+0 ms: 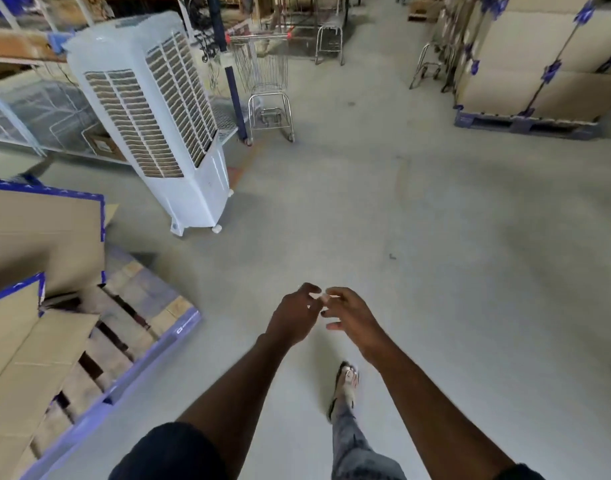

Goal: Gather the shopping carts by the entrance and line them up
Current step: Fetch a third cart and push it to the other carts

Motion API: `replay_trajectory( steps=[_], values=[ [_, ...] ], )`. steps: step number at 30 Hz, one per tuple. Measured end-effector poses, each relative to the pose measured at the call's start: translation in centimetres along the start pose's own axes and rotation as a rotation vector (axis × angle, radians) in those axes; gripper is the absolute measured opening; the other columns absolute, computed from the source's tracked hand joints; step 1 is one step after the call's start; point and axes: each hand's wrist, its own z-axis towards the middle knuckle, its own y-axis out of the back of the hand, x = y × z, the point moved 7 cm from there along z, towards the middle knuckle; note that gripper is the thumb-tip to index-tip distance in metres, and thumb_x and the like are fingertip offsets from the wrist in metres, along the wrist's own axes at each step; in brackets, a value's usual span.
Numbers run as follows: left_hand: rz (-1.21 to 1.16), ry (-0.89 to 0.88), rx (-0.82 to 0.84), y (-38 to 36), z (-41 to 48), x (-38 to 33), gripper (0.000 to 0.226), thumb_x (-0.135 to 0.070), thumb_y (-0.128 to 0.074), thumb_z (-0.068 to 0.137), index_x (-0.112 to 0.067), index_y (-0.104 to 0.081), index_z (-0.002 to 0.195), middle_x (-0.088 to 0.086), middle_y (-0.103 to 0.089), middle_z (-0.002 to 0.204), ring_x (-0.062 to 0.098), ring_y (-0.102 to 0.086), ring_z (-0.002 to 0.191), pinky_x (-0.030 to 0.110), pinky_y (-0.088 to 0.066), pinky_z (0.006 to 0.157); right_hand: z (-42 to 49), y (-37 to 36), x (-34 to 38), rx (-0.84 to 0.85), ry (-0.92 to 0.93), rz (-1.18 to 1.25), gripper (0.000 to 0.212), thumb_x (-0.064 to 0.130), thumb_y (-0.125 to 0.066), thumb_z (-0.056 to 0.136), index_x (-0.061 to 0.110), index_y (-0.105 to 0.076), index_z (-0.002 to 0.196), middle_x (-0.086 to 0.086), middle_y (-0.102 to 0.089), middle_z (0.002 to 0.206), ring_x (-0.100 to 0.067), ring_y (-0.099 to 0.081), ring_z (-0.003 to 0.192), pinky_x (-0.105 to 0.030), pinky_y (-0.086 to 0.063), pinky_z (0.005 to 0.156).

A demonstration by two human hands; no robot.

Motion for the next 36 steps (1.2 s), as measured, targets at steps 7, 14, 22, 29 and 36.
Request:
replay_trajectory(
  steps=[7,14,22,29,36],
  values=[
    [-0.072,-0.026,-0.095,4.2,21.1,-3.8,0.017,-0.031,-0.054,0.099,-0.022,-0.064,0.089,-0.010,-0.071,0.074,0.001,-0.066,0.065,0.025,-0.052,0.068,22.3,4.3,10.5,0.005,-0.019,0.154,0.015,0.018,-0.064,0.096,0.010,-0.062,0.109,-0.013,-0.069,0.110,-0.028,-0.070,0.085,-0.043,-0.058,0.086],
    [-0.125,0.020,-0.246,12.8,40.6,-3.3,0.013,-0.028,-0.063,0.092,-0.031,-0.063,0.105,-0.013,-0.070,0.080,0.001,-0.066,0.074,0.024,-0.052,0.073,44.1,7.9,19.1,-0.072,-0.066,0.026,0.009,0.019,-0.064,0.095,0.015,-0.063,0.104,-0.008,-0.071,0.106,-0.022,-0.068,0.084,-0.038,-0.055,0.076],
    [-0.168,0.122,-0.301,19.2,67.2,1.4,0.009,-0.033,-0.065,0.093,-0.026,-0.067,0.098,-0.011,-0.070,0.089,0.004,-0.066,0.084,0.026,-0.053,0.078,70.7,10.6,21.0,-0.217,-0.144,-0.090,0.012,0.010,-0.061,0.094,0.007,-0.062,0.106,-0.009,-0.070,0.097,-0.021,-0.064,0.069,-0.029,-0.046,0.059],
    [-0.014,0.142,-0.221,27.5,91.4,-0.9,0.026,-0.048,-0.057,0.094,-0.025,-0.066,0.087,-0.009,-0.070,0.086,0.013,-0.065,0.085,0.030,-0.051,0.077,90.4,12.2,28.8,-0.304,-0.189,-0.138,0.007,0.007,-0.062,0.093,0.012,-0.062,0.097,-0.009,-0.071,0.093,-0.023,-0.064,0.070,-0.030,-0.046,0.058],
    [0.246,0.118,-0.186,35.5,113.6,-0.8,0.047,-0.059,-0.049,0.094,-0.022,-0.051,0.065,-0.008,-0.056,0.062,0.019,-0.058,0.069,0.030,-0.041,0.061,110.9,14.5,34.9,-0.399,-0.157,-0.120,0.005,0.012,-0.061,0.094,0.012,-0.063,0.098,-0.009,-0.073,0.093,-0.024,-0.066,0.069,-0.034,-0.050,0.063]
  ],
)
